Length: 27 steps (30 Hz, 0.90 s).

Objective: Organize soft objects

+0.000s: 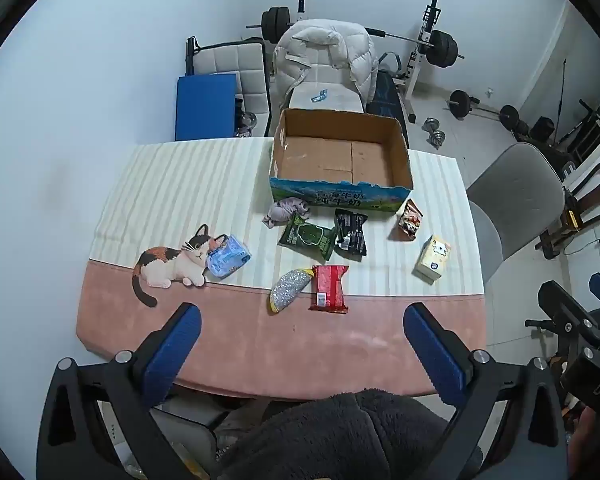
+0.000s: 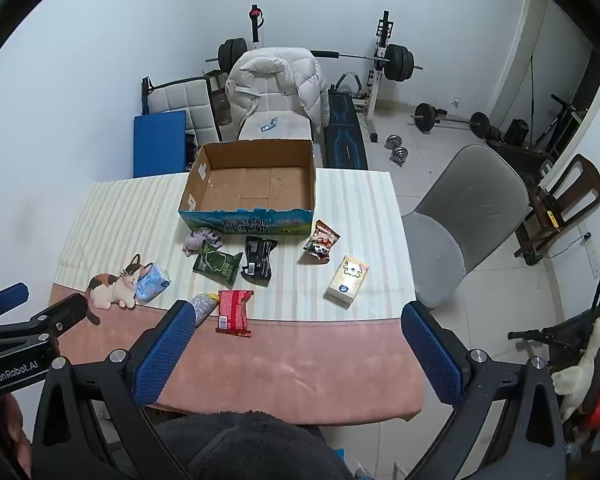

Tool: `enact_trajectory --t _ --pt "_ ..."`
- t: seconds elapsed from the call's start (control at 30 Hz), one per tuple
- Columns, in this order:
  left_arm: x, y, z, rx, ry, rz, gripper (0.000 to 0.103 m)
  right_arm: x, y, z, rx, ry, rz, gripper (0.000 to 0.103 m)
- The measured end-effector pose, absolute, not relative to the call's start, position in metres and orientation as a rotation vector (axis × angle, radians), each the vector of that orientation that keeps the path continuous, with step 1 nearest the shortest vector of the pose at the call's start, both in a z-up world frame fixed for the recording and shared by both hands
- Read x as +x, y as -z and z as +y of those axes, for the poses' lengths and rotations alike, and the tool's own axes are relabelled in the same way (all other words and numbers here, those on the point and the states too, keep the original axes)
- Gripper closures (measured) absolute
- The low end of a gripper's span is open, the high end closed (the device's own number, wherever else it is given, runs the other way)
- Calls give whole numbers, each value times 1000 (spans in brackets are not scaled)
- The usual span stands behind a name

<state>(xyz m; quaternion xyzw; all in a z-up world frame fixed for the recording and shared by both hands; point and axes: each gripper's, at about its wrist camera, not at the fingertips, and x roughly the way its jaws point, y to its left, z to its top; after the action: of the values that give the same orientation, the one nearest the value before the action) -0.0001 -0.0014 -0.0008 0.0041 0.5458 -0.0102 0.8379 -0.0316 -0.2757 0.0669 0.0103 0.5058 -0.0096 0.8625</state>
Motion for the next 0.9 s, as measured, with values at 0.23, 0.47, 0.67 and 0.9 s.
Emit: enact_trajectory --t 0.23,0.47,0.67,0.9 --pt "0 -9 -13 41 32 1167 0 -34 -65 -278 4 25 1071 0" --pt "-3 6 -8 14 26 1166 0 -31 -64 -281 18 29 1089 0" --pt "-1 7 -9 20 34 1167 0 -29 -55 -285 28 33 1086 0" --pt "1 7 -10 17 42 1173 0 -29 -51 -286 34 40 1091 0"
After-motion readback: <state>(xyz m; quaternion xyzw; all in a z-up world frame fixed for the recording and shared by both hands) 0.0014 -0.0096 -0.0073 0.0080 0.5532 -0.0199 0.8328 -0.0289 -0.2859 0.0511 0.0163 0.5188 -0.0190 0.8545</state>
